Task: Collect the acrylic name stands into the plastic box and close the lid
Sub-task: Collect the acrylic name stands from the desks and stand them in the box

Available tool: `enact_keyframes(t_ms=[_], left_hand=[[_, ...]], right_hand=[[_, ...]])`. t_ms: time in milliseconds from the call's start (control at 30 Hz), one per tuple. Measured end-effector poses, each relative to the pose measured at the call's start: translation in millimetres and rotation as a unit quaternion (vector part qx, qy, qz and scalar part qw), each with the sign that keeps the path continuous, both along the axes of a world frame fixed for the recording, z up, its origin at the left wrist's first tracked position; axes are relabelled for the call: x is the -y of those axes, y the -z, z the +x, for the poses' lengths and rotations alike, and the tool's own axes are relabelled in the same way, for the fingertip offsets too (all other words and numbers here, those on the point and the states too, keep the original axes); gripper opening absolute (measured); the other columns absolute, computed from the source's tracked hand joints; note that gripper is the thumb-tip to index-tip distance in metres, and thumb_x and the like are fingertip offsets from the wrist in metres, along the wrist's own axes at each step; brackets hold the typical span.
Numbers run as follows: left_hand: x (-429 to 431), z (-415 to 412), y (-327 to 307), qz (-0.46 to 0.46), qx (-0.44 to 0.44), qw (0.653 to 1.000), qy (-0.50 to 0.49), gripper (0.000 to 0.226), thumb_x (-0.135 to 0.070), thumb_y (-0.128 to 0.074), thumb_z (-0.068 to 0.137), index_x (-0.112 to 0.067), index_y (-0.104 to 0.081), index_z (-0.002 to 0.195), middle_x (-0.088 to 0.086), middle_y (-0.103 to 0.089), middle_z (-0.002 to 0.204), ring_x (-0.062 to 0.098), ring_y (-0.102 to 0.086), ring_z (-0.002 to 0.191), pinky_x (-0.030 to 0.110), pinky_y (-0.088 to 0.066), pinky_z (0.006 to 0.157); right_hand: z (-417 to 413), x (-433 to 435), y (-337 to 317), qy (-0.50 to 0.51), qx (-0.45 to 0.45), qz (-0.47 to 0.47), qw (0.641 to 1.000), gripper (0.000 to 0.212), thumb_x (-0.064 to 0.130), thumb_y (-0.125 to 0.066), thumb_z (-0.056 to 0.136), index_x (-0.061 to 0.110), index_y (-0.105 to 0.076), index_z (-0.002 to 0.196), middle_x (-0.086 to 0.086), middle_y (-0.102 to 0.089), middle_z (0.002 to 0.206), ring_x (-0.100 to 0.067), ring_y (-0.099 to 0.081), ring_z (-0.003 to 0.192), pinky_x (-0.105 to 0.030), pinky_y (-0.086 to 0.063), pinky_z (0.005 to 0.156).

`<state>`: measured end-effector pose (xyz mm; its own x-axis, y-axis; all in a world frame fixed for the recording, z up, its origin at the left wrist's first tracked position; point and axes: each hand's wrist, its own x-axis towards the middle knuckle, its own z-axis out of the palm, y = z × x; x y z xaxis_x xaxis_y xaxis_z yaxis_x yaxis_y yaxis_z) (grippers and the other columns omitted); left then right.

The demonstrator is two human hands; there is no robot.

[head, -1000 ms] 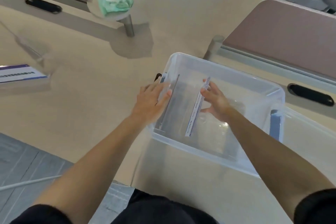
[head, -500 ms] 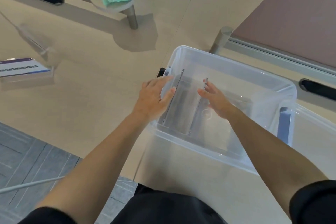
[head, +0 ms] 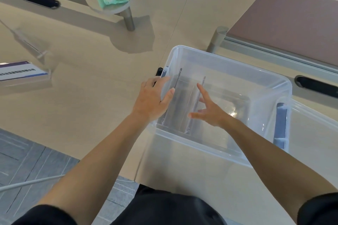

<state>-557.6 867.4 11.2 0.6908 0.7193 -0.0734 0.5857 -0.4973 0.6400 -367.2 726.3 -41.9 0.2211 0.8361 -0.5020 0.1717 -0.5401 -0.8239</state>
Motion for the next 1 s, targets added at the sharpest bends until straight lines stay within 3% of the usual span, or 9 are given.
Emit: enact_keyframes(t_ms=[300, 600, 1000], left_hand=[[0, 1, 0, -0.011, 0.016, 1.000, -0.014, 0.044, -0.042, -0.048, 0.097, -0.027, -0.048, 0.138, 0.003, -0.049, 0.136, 0.025, -0.036, 0.129, 0.029, -0.032, 0.098], [1, 2, -2, -0.005, 0.023, 0.999, -0.022, 0.041, -0.037, -0.051, 0.097, -0.026, -0.051, 0.136, 0.002, -0.051, 0.133, 0.024, -0.038, 0.125, 0.028, -0.032, 0.095], [1, 2, -1, -0.007, 0.021, 1.000, -0.021, 0.041, -0.038, -0.050, 0.097, -0.027, -0.049, 0.137, 0.002, -0.050, 0.135, 0.024, -0.037, 0.128, 0.029, -0.033, 0.098]], right_hand=[[-12, -23, 8, -0.006, -0.003, 0.008, 1.000, 0.112, 0.044, -0.082, 0.074, 0.057, 0.001, 0.148, 0.020, 0.004, 0.163, -0.020, -0.019, 0.150, -0.050, -0.038, 0.113], [-19, -32, 11, 0.003, 0.013, 0.015, 1.000, 0.112, 0.054, -0.080, 0.070, 0.058, 0.001, 0.147, 0.021, 0.003, 0.163, -0.022, -0.019, 0.150, -0.052, -0.036, 0.114], [-21, -36, 14, 0.000, 0.006, 0.024, 1.000, 0.111, 0.050, -0.081, 0.073, 0.060, 0.001, 0.146, 0.021, 0.002, 0.163, -0.021, -0.018, 0.150, -0.047, -0.036, 0.113]])
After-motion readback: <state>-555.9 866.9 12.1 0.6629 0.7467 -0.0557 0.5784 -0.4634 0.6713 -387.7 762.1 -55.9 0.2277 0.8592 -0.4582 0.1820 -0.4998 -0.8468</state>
